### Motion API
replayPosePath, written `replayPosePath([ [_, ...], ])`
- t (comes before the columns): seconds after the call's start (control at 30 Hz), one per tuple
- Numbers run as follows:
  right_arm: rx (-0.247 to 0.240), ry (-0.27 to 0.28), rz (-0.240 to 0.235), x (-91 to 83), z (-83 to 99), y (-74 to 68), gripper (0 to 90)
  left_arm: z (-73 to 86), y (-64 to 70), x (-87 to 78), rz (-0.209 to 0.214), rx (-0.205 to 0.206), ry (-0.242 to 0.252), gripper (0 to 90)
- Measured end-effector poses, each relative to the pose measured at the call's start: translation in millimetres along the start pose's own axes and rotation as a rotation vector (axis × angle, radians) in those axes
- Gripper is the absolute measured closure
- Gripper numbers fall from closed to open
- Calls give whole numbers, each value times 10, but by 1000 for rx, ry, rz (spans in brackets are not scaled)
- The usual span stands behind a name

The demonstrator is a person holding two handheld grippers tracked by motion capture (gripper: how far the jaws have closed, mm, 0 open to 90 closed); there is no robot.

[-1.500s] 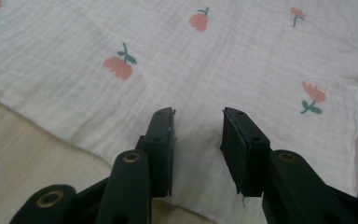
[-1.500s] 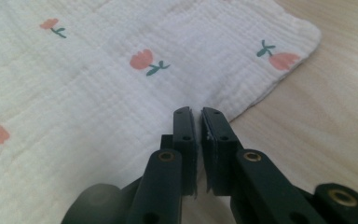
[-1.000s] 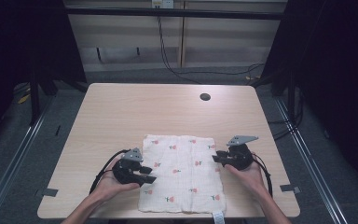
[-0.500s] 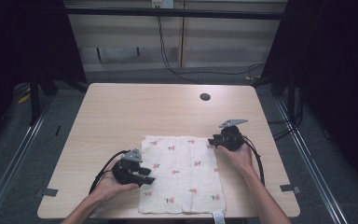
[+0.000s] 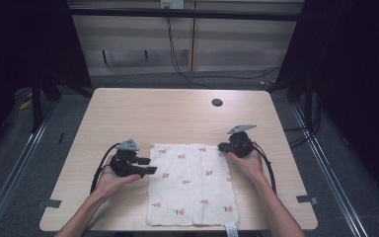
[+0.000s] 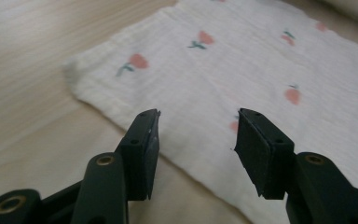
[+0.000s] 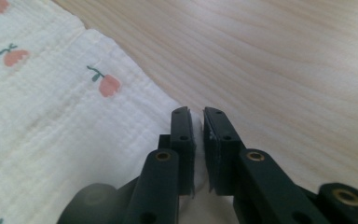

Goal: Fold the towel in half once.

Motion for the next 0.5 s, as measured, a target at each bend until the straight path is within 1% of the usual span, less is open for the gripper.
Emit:
replayPosePath([
  [0.03,6,3,7,-4,-7,20,846,-8,-67,5,-8,-22,11,493],
  [0.07,14,9,0,-14,-16,30,853,-8,-67,5,-8,-22,11,494],
  [0.1,14,9,0,-14,-16,30,853,-12,-121,7,-2,-43,6,494],
  [0.13,19,18,-3,-38,-36,33,857,-20,-176,7,-22,-38,-3,503],
  [0.17,15,17,-6,-49,-43,29,858,-67,-283,-4,-40,-48,9,510],
  [0.2,12,18,-7,-64,-54,28,858,-87,-336,-4,-44,-59,9,518],
  [0.23,15,29,-12,-75,-69,27,858,-87,-336,-4,-44,-59,9,522],
  [0.27,17,35,-11,-86,-81,33,858,-124,-437,25,-55,-88,23,529],
  [0.3,18,32,-16,-95,-82,31,858,-140,-471,46,-57,-94,25,533],
  [0.33,18,27,-12,-101,-85,30,858,-155,-489,74,-62,-93,26,533],
  [0.37,19,30,-12,-106,-91,31,858,-171,-499,103,-66,-81,22,534],
  [0.4,17,32,-14,-109,-96,30,857,-178,-501,138,-71,-67,1,534],
  [0.43,18,32,-15,-108,-96,30,857,-178,-501,138,-71,-67,1,533],
  [0.47,21,27,-12,-106,-91,32,857,-184,-521,170,-90,-56,-15,530],
  [0.5,25,27,-16,-102,-89,31,856,-205,-544,187,-84,-66,0,530],
])
Point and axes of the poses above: each handheld gripper's, and its own axes: x roughly forward along the jaws, z roughly out of its underside, y roughly to its right, the point moved 8 cm from there along x, roughly forward along the jaws, and after that the axes turned 1 degree about -z, right-handed, at the moved point
